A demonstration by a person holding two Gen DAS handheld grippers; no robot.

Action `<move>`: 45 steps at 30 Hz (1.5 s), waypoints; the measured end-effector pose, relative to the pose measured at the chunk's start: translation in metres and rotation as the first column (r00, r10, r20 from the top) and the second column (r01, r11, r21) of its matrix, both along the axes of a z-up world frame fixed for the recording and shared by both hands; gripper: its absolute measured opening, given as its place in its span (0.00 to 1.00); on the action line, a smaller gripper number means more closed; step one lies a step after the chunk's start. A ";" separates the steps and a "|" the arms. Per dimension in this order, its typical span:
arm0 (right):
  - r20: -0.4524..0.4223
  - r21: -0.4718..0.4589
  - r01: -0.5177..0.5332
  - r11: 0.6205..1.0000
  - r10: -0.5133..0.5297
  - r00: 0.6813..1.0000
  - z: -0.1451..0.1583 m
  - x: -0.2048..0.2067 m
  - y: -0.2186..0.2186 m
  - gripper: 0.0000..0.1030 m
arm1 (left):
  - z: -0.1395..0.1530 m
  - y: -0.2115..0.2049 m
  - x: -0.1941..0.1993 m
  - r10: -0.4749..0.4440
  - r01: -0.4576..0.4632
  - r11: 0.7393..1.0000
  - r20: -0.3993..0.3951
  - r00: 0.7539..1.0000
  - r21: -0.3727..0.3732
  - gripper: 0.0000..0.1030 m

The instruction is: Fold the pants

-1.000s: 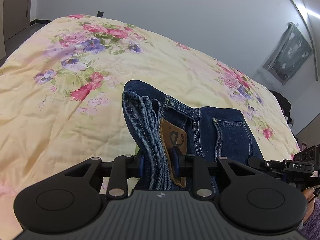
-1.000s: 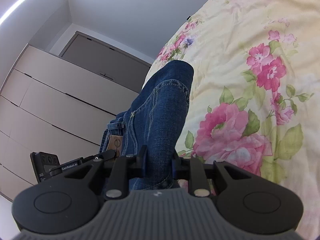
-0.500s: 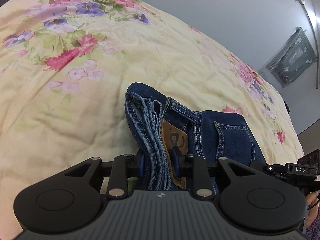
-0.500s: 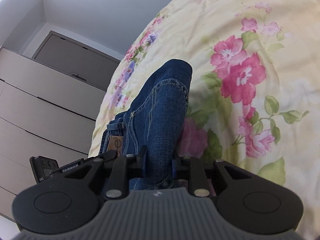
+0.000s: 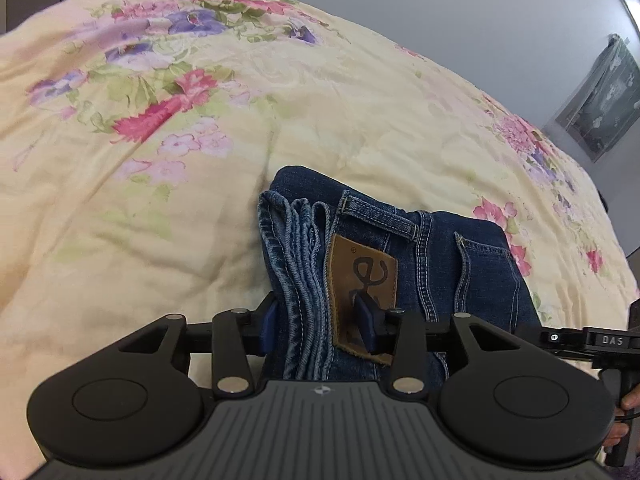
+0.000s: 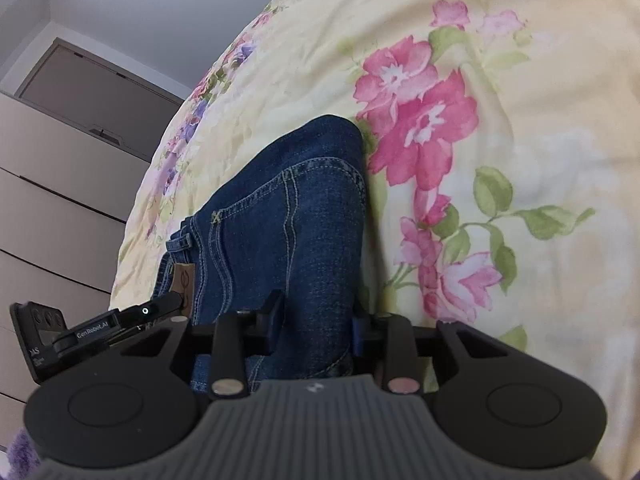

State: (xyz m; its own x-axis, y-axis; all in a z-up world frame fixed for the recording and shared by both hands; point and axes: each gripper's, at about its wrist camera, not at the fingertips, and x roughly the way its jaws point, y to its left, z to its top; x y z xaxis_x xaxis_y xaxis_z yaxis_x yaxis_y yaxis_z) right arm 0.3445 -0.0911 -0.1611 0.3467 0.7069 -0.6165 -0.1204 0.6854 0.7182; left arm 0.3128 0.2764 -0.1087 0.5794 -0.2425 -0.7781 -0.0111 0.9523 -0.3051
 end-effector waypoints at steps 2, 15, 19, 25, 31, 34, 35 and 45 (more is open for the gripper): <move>0.067 -0.080 -0.003 0.997 0.009 0.998 0.016 -0.017 -0.006 0.40 | 0.013 -0.008 -0.015 -0.022 0.020 0.997 0.025 0.999 0.079 0.43; 0.263 -0.309 -0.051 0.950 0.137 0.955 0.058 -0.163 -0.011 0.37 | 0.015 -0.057 -0.076 -0.187 0.185 0.947 -0.018 0.982 0.262 0.28; 0.195 -0.285 -0.014 0.958 0.072 0.978 0.040 -0.165 -0.008 0.37 | 0.008 -0.052 -0.075 -0.133 0.136 0.960 -0.030 0.991 0.244 0.22; 0.127 -0.214 0.036 0.976 -0.009 0.992 0.028 -0.160 -0.009 0.02 | 0.000 -0.055 -0.073 -0.142 0.152 0.950 -0.058 0.988 0.272 0.20; 0.150 -0.359 -0.055 0.932 0.115 0.982 0.015 -0.171 0.009 0.00 | -0.012 -0.065 -0.070 -0.167 0.188 0.928 -0.092 0.982 0.322 0.20; 0.156 -0.404 -0.081 0.911 0.156 0.975 0.007 -0.174 0.014 0.00 | -0.012 -0.062 -0.071 -0.169 0.189 0.930 -0.090 0.982 0.316 0.20; 0.163 -0.416 -0.087 0.905 0.168 0.972 0.008 -0.177 0.014 0.00 | -0.011 -0.062 -0.071 -0.168 0.188 0.930 -0.089 0.982 0.315 0.20; 0.376 -0.398 0.003 0.917 0.160 0.913 0.063 -0.189 0.005 0.00 | -0.011 -0.062 -0.071 -0.156 0.172 0.938 -0.077 0.985 0.302 0.20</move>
